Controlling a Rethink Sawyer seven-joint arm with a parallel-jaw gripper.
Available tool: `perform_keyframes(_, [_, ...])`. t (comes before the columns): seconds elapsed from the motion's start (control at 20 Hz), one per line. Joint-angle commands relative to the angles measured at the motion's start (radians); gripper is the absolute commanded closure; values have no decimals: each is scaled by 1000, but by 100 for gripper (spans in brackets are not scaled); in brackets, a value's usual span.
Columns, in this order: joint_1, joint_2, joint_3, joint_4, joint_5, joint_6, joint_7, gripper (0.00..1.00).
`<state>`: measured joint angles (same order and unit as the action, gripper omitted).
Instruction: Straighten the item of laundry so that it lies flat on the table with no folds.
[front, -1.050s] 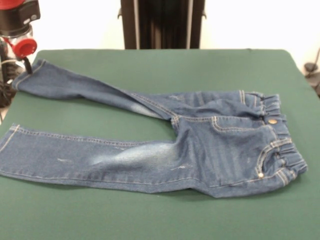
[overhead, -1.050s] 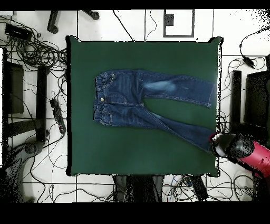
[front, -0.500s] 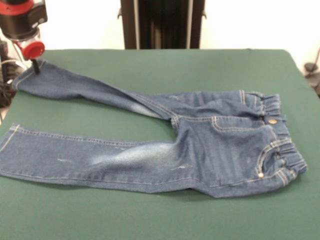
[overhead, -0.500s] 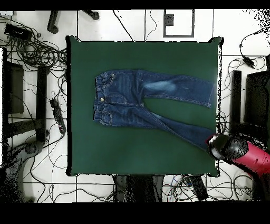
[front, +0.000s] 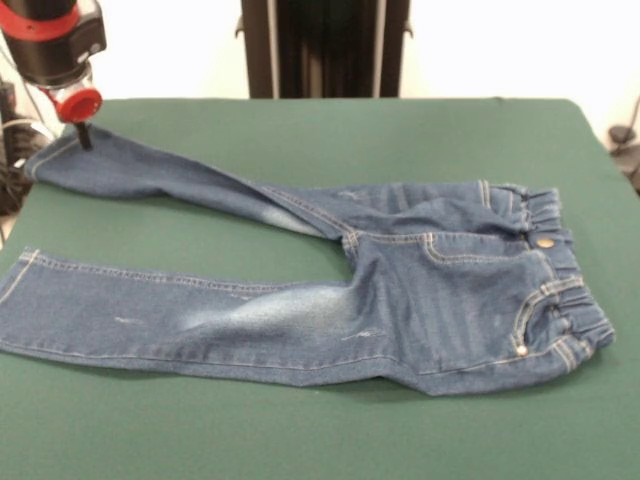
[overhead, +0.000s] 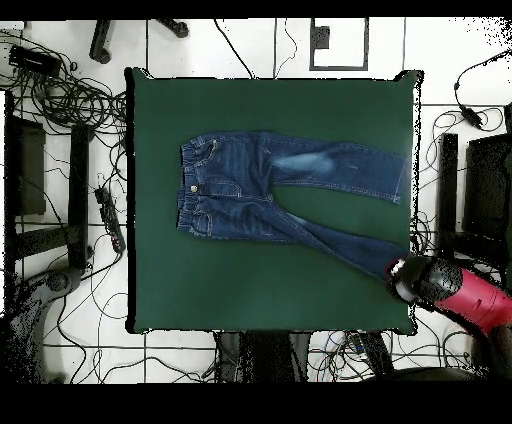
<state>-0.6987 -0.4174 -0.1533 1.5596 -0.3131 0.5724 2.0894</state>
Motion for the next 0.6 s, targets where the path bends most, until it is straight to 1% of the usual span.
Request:
perform_keyframes(0.05, [56, 76, 28, -13, 43, 61, 122, 0])
perform_keyframes(0.15, [55, 82, 28, -20, 39, 66, 115, 0])
perform_keyframes(0.45, [52, 136, 16, -74, 20, 82, 97, 0])
perform_keyframes(0.6, [37, 171, 30, -110, 21, 117, 60, 0])
